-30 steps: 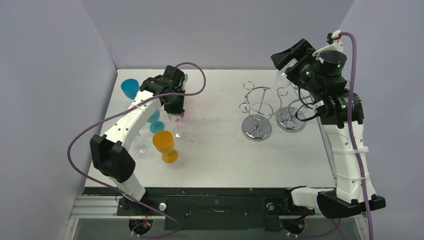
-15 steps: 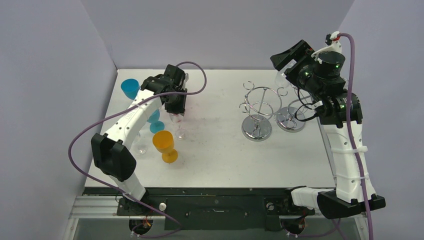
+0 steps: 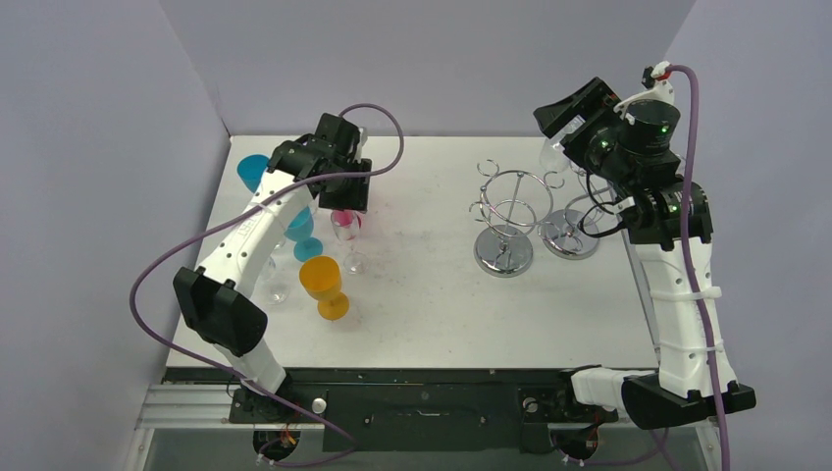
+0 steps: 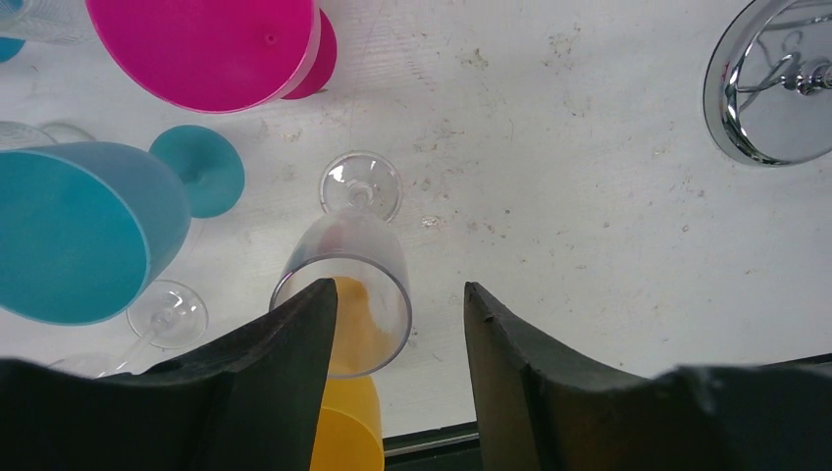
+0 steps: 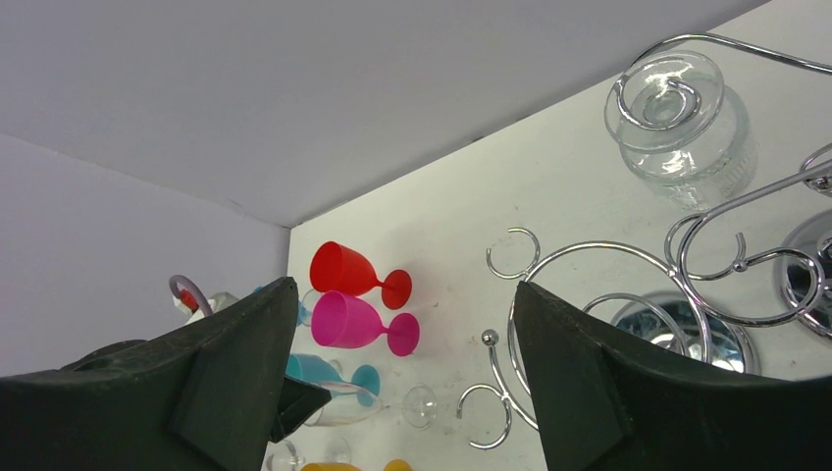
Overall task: Take the wine glass off the wine glass rack
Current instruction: Place the wine glass at the center of the board, then pick up the wine glass from the wine rack.
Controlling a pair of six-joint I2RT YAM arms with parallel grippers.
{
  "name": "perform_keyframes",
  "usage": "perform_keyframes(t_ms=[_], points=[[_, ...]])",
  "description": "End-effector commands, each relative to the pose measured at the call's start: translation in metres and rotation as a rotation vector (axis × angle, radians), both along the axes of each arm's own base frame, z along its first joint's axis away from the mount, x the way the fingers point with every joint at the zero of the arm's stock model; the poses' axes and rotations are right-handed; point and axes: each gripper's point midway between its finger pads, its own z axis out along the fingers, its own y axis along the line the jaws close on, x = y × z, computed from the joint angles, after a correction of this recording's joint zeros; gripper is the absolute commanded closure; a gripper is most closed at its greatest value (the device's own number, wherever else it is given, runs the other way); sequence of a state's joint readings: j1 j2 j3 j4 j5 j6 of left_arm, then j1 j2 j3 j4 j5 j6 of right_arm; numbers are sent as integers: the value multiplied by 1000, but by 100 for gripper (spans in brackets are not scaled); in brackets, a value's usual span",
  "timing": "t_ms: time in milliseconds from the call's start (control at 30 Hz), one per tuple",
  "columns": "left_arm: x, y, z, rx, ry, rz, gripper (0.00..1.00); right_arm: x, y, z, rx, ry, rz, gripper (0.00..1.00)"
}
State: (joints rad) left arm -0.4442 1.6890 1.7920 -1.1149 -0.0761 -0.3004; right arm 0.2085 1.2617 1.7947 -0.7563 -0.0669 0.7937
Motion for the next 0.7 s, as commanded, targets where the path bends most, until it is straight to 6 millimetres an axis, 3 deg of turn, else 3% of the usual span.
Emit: perform_keyframes(t_ms=[0,300,500,667], points=[[-2,1,37,-19,-88,-9,51,-4,-8,21,3,-70,-20,24],[-12,1,66,-58,-149,-22,42,5,-25,19,-25,-48,-51,23],[-24,-9,92,-150,-213,-62,30,14,-50,19,-46,-30,-102,23],[-36,-27,114,-270,-267,-119,21,29,-79,8,-45,21,-124,28]])
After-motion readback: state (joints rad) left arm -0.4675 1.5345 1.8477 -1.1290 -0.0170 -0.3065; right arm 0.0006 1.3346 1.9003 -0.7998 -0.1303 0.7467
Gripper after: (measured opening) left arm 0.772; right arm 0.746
